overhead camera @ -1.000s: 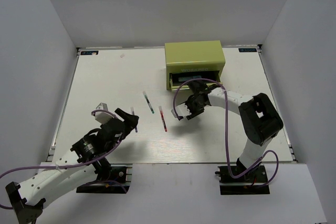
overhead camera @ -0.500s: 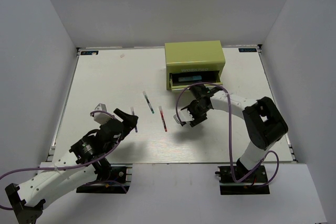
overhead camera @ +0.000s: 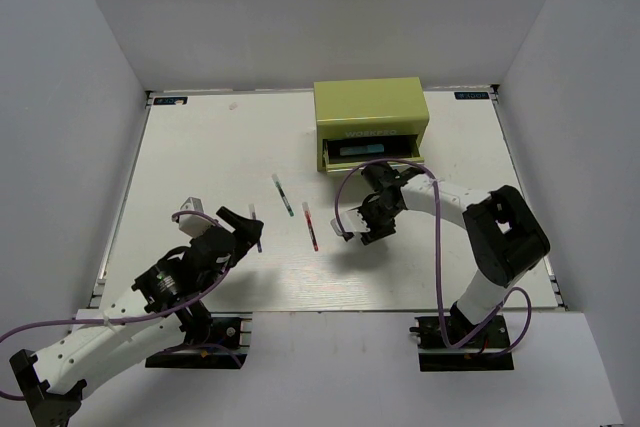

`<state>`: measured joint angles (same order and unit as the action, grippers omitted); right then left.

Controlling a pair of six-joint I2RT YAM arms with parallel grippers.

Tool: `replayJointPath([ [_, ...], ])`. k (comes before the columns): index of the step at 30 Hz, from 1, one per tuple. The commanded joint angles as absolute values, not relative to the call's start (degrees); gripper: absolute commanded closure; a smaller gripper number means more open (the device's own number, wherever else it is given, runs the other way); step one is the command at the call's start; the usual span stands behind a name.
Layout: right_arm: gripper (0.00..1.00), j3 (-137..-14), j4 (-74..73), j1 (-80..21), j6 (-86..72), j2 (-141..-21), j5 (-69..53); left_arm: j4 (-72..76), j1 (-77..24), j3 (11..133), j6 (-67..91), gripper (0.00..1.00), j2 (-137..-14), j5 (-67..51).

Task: Sort the stationery into containers
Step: Pick up the stationery from the center of the board, then place the stationery in the drawer.

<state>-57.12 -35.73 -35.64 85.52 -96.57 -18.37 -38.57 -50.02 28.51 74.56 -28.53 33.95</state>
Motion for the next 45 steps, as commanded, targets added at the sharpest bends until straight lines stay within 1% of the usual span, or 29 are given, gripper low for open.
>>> replayJointPath([
  [1, 0.46, -56.0, -41.3, -35.9, 84.6, -99.1, -18.7, -38.7, -49.9, 28.1, 75.2, 0.18, -28.2, 34.5],
  [2, 0.46, -56.0, -41.9, -35.9, 84.9, -100.1, -18.6, -38.7, -49.9, 28.1, 75.2, 0.18, -28.2, 34.5],
  [6, 0.54, -55.4, -43.5, -35.9, 84.7, -102.7, -17.7, -39.2, -49.9, 28.1, 75.2, 0.18, -28.2, 34.5],
  [7, 0.61, -55.1, -43.4, -35.9, 84.4, -103.3, -17.7, -39.7, -49.9, 28.1, 75.2, 0.18, -28.2, 34.5],
  [9, 0.7, -54.7, -43.5, -35.9, 83.9, -103.5, -17.8, -39.7, -49.9, 28.1, 75.2, 0.18, -28.2, 34.5],
  [10, 0.79, -54.6, -43.6, -35.9, 83.3, -103.3, -17.8, -39.7, -49.9, 28.1, 75.2, 0.18, -28.2, 33.9],
  [12, 0.86, -54.6, -43.8, -35.9, 83.1, -102.7, -18.6, -38.1, -49.9, 27.6, 75.2, 0.17, -28.2, 33.3],
  [13, 0.92, -54.9, -44.4, -35.9, 82.8, -102.0, -19.0, -37.4, -49.9, 27.0, 75.2, 0.17, -28.2, 32.4],
  [16, 0.98, -56.1, -45.0, -35.8, 80.5, -99.7, -21.6, -35.4, -49.9, 26.4, 75.2, 0.14, -30.4, 30.7],
  [17, 1.0, -57.9, -45.2, -35.7, 78.6, -97.2, -22.8, -35.4, -49.9, 26.4, 75.2, 0.13, -31.1, 30.7],
  [19, 1.0, -60.6, -46.0, -35.5, 75.5, -95.3, -25.1, -35.4, -49.9, 26.4, 75.2, 0.11, -33.7, 30.1],
  [22, 1.0, -65.0, -46.3, -35.2, 70.7, -88.7, -29.9, -35.4, -49.9, 27.9, 74.5, 0.11, -36.7, 28.9],
  [24, 1.0, -66.9, -44.8, -35.1, 67.3, -85.4, -32.4, -37.3, -49.9, 30.3, 73.9, 0.11, -41.5, 28.9],
  [25, 1.0, -67.4, -43.9, -34.9, 66.7, -82.4, -32.9, -38.0, -49.9, 31.2, 73.9, 0.11, -43.4, 28.9],
  [29, 1.0, -68.8, -38.2, -34.4, 62.5, -77.1, -32.8, -39.9, -49.9, 36.8, 70.9, 0.1, -54.8, 28.9],
  [32, 1.0, -70.7, -31.9, -33.8, 58.1, -75.3, -30.3, -42.0, -49.9, 38.9, 70.4, 0.08, -59.4, 28.9],
  [35, 1.0, -72.6, -24.0, -33.0, 56.3, -76.4, -25.8, -42.5, -49.4, 40.2, 69.8, 0.07, -63.6, 29.4],
  [37, 1.0, -73.9, -22.1, -31.6, 57.3, -78.6, -22.1, -42.5, -49.4, 40.3, 67.5, 0.06, -65.3, 29.4],
  [45, 1.0, -74.9, -14.2, -29.3, 57.7, -86.0, -16.0, -41.4, -47.1, 42.7, 63.5, 0.06, -68.0, 30.5],
])
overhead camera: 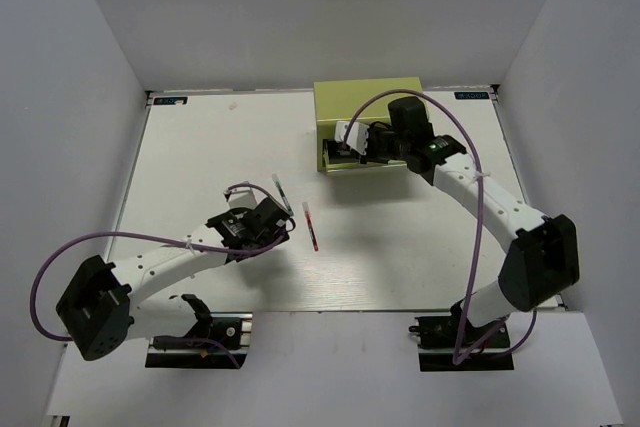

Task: Sort the stationery into containers
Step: Place the stationery in the drawer, then close the drawer in the storage box.

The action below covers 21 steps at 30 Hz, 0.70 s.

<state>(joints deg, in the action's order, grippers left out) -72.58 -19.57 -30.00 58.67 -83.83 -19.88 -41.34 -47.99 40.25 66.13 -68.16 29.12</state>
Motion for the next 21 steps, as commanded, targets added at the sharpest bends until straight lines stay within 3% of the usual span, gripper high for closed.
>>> replayJointPath([
  [1, 1.0, -75.1, -13.8, -29.1, 57.7, -86.7, -15.9, -40.8, -47.1, 42.7, 63.5, 0.06, -68.0, 30.5],
  [2, 0.97, -75.4, -13.8, -28.6, 57.9, -87.3, -15.8, -40.2, -47.1, 42.7, 62.8, 0.06, -68.0, 30.5],
  [4, 0.67, -76.1, -14.7, -28.4, 58.0, -89.2, -16.3, -39.5, -47.1, 42.7, 62.3, 0.06, -67.0, 30.5],
  [6, 0.48, -76.6, -15.1, -28.0, 57.9, -90.0, -17.6, -38.9, -47.1, 42.7, 61.8, 0.06, -66.2, 30.0],
  [8, 0.48, -76.6, -16.1, -27.3, 57.7, -89.9, -18.7, -37.6, -47.1, 41.2, 61.8, 0.06, -64.7, 29.4],
  [10, 0.62, -76.7, -16.8, -27.0, 58.3, -89.6, -22.6, -36.6, -47.1, 40.4, 61.3, 0.09, -63.7, 28.9],
  [11, 0.77, -76.8, -18.6, -26.4, 58.8, -89.0, -24.0, -35.9, -47.1, 39.4, 61.3, 0.14, -63.2, 28.9],
  [12, 0.91, -77.1, -21.2, -26.3, 60.5, -88.9, -26.9, -33.9, -47.1, 38.9, 60.3, 0.21, -62.1, 28.2],
  [13, 1.0, -77.3, -22.5, -26.1, 61.5, -88.7, -27.9, -32.8, -47.1, 38.3, 59.5, 0.43, -61.6, 27.3],
  [17, 1.0, -77.8, -29.3, -24.5, 66.3, -88.3, -37.7, -29.7, -47.1, 37.0, 57.3, 0.77, -61.0, 25.9],
  [19, 1.0, -80.1, -40.1, -24.2, 73.5, -89.6, -41.1, -29.7, -47.1, 37.0, 56.8, 0.81, -61.0, 25.9],
  [21, 1.0, -82.5, -48.0, -24.2, 79.4, -92.0, -44.8, -29.7, -47.1, 37.0, 56.8, 0.78, -62.0, 25.9],
])
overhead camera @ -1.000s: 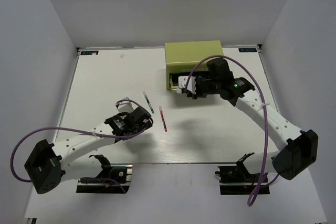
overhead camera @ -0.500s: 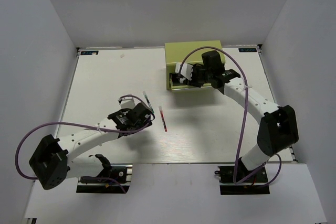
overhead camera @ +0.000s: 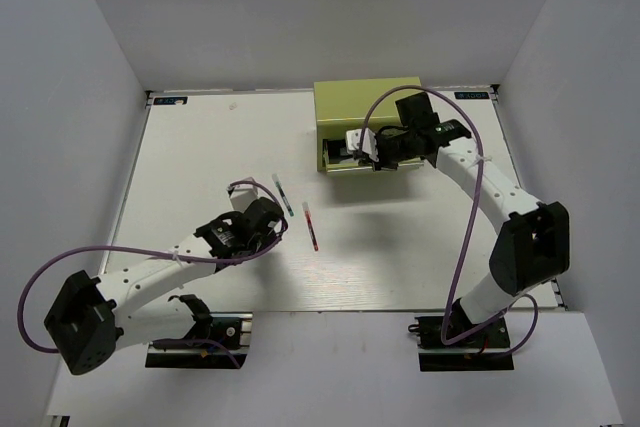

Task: Sort the stationery into containers
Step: Close the drawer in the storage box.

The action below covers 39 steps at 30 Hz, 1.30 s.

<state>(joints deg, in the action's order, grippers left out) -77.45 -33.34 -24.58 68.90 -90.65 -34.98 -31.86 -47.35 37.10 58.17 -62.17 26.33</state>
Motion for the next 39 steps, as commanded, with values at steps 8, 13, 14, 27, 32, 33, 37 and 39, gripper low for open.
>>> replayJointPath([
  [8, 1.0, -82.5, -48.8, -24.8, 79.9, -96.5, -37.4, -29.7, -47.1, 37.5, 56.8, 0.44, -63.1, 25.4],
  [13, 1.0, -82.4, -43.1, -24.9, 74.9, -99.6, -31.6, -29.7, -47.1, 37.5, 56.8, 0.25, -63.6, 25.9],
  [14, 1.0, -82.2, -40.0, -24.8, 72.6, -99.8, -29.4, -29.7, -47.1, 38.1, 56.8, 0.23, -63.6, 25.9],
  [27, 1.0, -73.5, -10.1, -25.7, 61.7, -98.5, -12.0, -29.2, -47.1, 39.6, 55.7, 0.18, -66.1, 26.5],
  [32, 1.0, -72.5, -5.2, -26.3, 60.6, -99.1, -8.3, -28.6, -47.1, 39.6, 55.2, 0.18, -66.6, 26.5],
  [33, 1.0, -72.5, -4.0, -26.1, 60.4, -99.3, -7.8, -28.6, -47.1, 39.6, 55.2, 0.18, -66.6, 25.8],
  [37, 1.0, -72.6, -3.4, -26.2, 60.3, -99.8, -6.2, -26.5, -47.1, 39.6, 55.2, 0.18, -65.5, 25.3],
  [39, 1.0, -72.3, -3.5, -26.3, 60.2, -99.8, -6.2, -25.8, -47.1, 39.1, 55.2, 0.18, -65.5, 25.3],
])
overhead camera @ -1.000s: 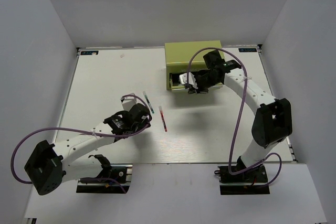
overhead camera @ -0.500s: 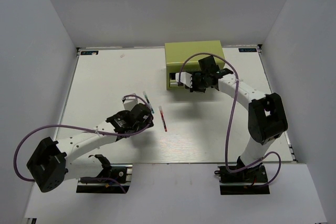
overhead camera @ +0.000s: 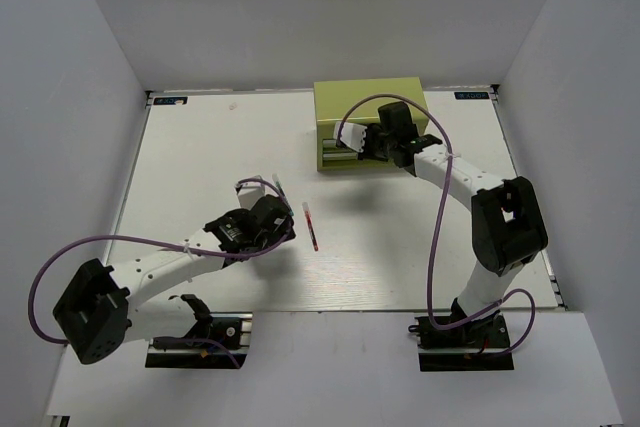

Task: Sort the stationery into containers
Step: Close the drawer in the storage box, then open the drawer in the storage box.

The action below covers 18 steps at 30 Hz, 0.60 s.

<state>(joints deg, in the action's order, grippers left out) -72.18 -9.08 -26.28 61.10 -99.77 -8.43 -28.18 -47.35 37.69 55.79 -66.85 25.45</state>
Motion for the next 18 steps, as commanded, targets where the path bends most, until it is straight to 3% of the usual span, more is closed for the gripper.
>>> replayJointPath([
  [1, 1.0, -72.1, -3.3, -26.3, 60.4, -99.6, -6.1, -25.8, -47.1, 39.1, 55.2, 0.18, -64.9, 25.3],
  [7, 0.98, -71.1, -2.9, -25.9, 59.9, -98.5, -6.6, -24.7, -46.6, 38.5, 55.2, 0.18, -64.3, 24.8],
  [14, 0.92, -62.3, -1.9, -25.8, 59.9, -91.0, -18.0, -17.7, -46.6, 35.7, 55.2, 0.21, -61.7, 21.5],
  [16, 0.64, -57.9, 1.3, -25.6, 58.9, -87.7, -21.0, -13.8, -46.6, 33.9, 55.2, 0.31, -61.7, 18.8],
  [17, 0.1, -56.1, 4.0, -25.5, 55.6, -86.7, -22.1, -10.1, -46.6, 33.9, 55.2, 0.43, -61.7, 18.0],
  [18, 0.1, -55.5, 4.7, -25.5, 54.5, -86.1, -22.1, -8.2, -46.6, 33.3, 55.2, 0.51, -62.2, 17.2],
])
